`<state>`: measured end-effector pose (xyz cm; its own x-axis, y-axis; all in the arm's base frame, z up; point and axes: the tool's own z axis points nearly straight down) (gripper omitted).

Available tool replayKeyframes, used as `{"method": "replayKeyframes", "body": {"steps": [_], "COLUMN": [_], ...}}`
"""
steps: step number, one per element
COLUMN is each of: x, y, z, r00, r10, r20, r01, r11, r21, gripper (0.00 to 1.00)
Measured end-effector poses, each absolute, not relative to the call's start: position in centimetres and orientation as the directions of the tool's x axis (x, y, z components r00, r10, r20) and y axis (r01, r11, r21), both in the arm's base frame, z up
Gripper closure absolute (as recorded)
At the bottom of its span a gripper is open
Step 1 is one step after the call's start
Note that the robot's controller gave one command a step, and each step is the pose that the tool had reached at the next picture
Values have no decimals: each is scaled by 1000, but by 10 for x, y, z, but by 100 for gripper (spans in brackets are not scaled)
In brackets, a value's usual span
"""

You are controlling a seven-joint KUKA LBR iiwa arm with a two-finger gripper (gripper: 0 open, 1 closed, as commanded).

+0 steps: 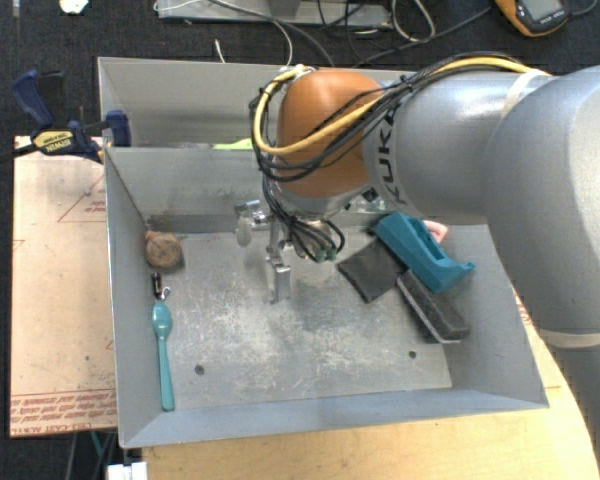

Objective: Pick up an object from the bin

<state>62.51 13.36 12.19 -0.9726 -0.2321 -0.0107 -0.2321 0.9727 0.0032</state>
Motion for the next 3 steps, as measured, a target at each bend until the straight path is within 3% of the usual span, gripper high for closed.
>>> {"method": "replayKeyframes", "body": {"steps": [1, 2, 3], "x": [592, 588, 562], "y": [101, 103, 134], "z": [98, 91, 87], "r00": [-944, -996, -988], "r10": [-329, -89, -153], "r20": [-3, -3, 0], "r01": [-329, -89, -153], "r11": [944, 996, 988], "r21": [2, 2, 2], "gripper": [0, 0, 0]}}
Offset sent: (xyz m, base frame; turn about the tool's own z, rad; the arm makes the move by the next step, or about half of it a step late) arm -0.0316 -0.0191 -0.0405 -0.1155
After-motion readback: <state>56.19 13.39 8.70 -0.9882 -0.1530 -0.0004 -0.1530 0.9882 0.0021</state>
